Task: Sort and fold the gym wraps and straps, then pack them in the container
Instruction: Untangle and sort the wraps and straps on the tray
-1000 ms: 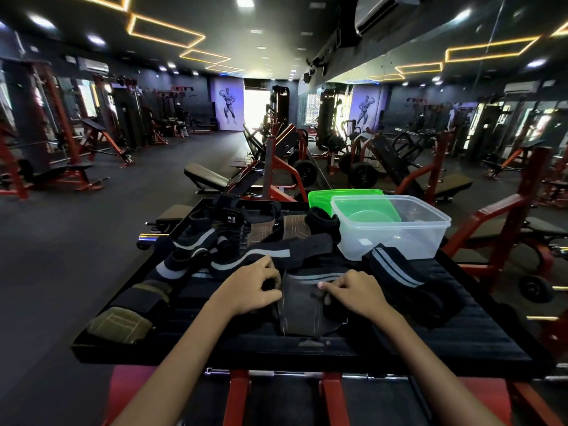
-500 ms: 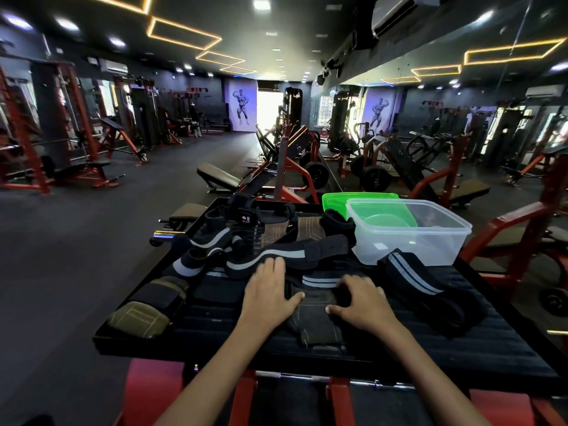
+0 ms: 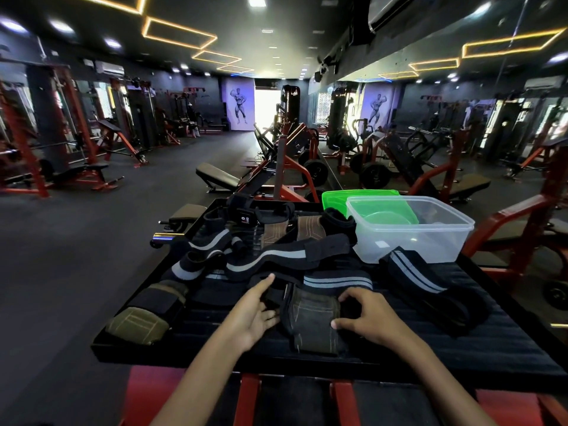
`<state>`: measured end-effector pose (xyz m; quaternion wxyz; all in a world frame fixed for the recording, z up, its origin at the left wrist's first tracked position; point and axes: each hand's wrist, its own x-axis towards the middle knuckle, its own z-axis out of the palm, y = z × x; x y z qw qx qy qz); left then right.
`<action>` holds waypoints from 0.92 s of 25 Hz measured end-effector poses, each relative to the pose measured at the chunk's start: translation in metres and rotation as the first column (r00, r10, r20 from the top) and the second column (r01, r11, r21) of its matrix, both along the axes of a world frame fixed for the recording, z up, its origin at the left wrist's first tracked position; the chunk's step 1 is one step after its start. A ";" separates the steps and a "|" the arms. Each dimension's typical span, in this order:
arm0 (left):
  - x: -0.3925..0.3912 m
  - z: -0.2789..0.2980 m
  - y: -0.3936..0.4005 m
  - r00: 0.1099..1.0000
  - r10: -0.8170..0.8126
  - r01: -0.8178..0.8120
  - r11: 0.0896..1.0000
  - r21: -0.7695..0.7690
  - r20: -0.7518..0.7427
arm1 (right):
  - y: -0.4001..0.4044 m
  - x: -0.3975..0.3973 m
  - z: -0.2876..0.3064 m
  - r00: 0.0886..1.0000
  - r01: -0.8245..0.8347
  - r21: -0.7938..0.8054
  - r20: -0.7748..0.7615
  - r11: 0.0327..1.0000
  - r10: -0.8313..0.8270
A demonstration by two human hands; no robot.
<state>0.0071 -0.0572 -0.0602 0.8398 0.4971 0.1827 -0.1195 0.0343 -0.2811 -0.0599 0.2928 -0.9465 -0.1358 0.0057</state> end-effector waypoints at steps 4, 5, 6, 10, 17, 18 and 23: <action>0.003 0.008 -0.009 0.894 0.441 -0.418 0.885 -0.205 0.079 | 0.000 -0.001 -0.001 1.000 0.011 0.044 -0.029 0.999 -0.009; 0.002 0.014 -0.012 0.849 0.506 -0.483 0.860 -0.164 0.152 | 0.001 -0.001 -0.001 0.999 0.019 0.042 -0.035 0.999 -0.018; 0.003 0.019 -0.014 0.801 0.551 -0.538 0.834 -0.122 0.235 | 0.002 -0.002 0.000 0.999 0.029 0.029 -0.037 0.999 -0.028; 0.010 0.030 -0.021 0.621 0.422 -0.659 0.738 0.147 0.661 | 0.004 -0.006 0.001 0.997 0.072 0.017 -0.023 0.997 -0.072; 0.013 0.027 -0.044 0.504 -0.591 -0.562 0.330 0.759 0.630 | -0.007 -0.010 0.003 0.934 0.232 0.623 -0.357 0.747 0.008; 0.012 0.019 -0.045 0.535 -0.687 -0.541 0.169 0.824 0.492 | -0.011 -0.012 0.005 0.885 0.327 0.772 -0.452 0.545 0.108; 0.001 0.005 -0.048 0.668 -0.695 -0.482 -0.131 0.866 0.267 | -0.027 -0.012 0.007 0.756 0.556 0.828 -0.541 0.075 0.369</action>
